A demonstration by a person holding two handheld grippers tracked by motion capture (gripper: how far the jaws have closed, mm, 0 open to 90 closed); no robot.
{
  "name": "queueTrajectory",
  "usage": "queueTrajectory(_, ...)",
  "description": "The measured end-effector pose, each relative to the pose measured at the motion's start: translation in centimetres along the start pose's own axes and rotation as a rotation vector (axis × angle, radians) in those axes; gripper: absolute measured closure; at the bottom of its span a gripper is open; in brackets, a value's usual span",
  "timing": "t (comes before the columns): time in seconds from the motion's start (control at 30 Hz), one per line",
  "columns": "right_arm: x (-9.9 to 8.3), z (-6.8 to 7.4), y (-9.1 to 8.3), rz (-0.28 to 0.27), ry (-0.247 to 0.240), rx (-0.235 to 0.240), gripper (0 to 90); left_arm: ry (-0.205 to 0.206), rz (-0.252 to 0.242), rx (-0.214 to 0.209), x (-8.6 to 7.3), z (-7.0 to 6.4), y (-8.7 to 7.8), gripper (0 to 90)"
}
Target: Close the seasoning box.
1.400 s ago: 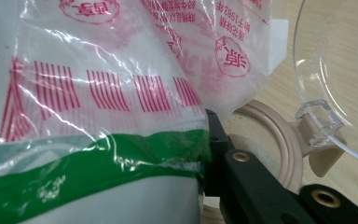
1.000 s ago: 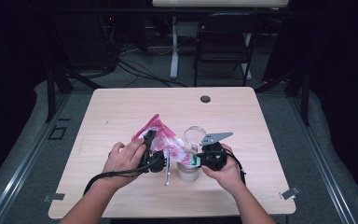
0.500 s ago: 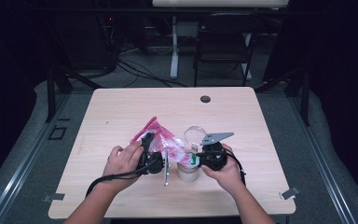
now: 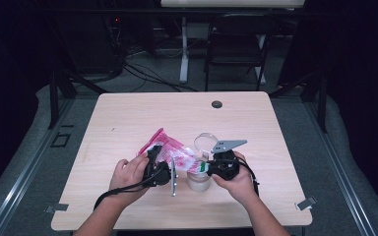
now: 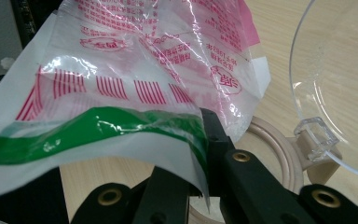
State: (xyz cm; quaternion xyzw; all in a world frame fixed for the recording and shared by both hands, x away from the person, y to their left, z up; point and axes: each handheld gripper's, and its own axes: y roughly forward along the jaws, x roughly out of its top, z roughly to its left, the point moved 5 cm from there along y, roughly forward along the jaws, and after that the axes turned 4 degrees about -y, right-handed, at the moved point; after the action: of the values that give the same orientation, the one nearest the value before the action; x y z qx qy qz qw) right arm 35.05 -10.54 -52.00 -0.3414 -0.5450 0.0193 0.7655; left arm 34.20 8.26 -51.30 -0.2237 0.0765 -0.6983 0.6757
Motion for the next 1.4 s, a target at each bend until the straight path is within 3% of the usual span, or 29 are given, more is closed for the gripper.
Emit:
queueTrajectory(0.57, 0.3, 0.3, -0.1, -0.018, -0.021, -0.009, 89.9, -0.096, -0.005, -0.067, -0.7, -0.8, 0.4, 73.8)
queueTrajectory(1.03, 0.6, 0.4, -0.4, -0.054, -0.017, 0.004, 79.8, -0.214, -0.024, -0.154, -1.7, -2.4, 1.4, 75.1)
queueTrajectory(1.4, 0.6, 0.4, -0.3, -0.053, -0.017, 0.002, 75.2, -0.306, -0.042, -0.216, -2.5, -3.7, 2.0, 75.5)
